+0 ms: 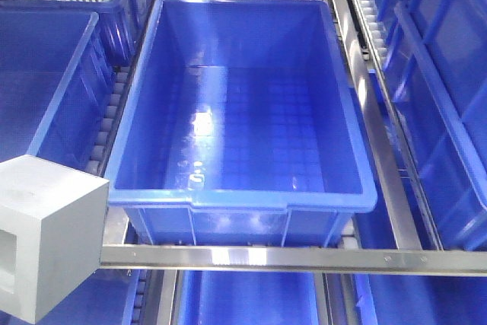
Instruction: Sort gray base to blue bin
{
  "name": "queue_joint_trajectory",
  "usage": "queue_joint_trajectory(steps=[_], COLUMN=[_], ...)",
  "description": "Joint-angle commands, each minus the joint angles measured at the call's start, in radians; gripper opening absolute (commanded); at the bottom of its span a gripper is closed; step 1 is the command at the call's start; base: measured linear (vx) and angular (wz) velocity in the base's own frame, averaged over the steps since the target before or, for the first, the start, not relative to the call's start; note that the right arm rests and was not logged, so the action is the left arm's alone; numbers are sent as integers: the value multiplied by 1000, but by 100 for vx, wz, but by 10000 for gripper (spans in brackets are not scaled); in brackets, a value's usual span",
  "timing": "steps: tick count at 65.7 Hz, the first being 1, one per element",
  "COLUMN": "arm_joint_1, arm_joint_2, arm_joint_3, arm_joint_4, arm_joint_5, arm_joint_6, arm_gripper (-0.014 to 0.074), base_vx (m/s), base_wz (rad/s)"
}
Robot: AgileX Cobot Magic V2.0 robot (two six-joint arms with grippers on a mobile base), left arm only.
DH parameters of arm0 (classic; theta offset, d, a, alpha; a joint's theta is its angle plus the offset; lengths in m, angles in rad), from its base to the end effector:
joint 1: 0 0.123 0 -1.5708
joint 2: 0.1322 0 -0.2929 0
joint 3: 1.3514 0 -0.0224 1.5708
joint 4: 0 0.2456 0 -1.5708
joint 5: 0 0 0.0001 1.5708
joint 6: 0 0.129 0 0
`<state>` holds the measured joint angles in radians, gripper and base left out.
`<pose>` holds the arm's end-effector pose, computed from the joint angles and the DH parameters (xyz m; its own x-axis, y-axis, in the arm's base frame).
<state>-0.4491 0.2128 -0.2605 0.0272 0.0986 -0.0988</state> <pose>0.0845 -0.0403 0.2819 0.0017 -0.0804 -0.9968 0.4330 0.8985 -0.0717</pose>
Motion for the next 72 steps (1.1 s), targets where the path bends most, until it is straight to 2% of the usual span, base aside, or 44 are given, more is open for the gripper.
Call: queue_joint_trajectory(steps=[1,72], arm_joint_1=[-4,-4], arm_joint_2=[8,8], arm_joint_3=[-29,-29], arm_joint_4=[-6,-6], arm_joint_5=[-115,-115], arm_joint_6=[-7,-7], arm_gripper=[-6,-6], base_vx=[11,12], base_wz=[6,-2])
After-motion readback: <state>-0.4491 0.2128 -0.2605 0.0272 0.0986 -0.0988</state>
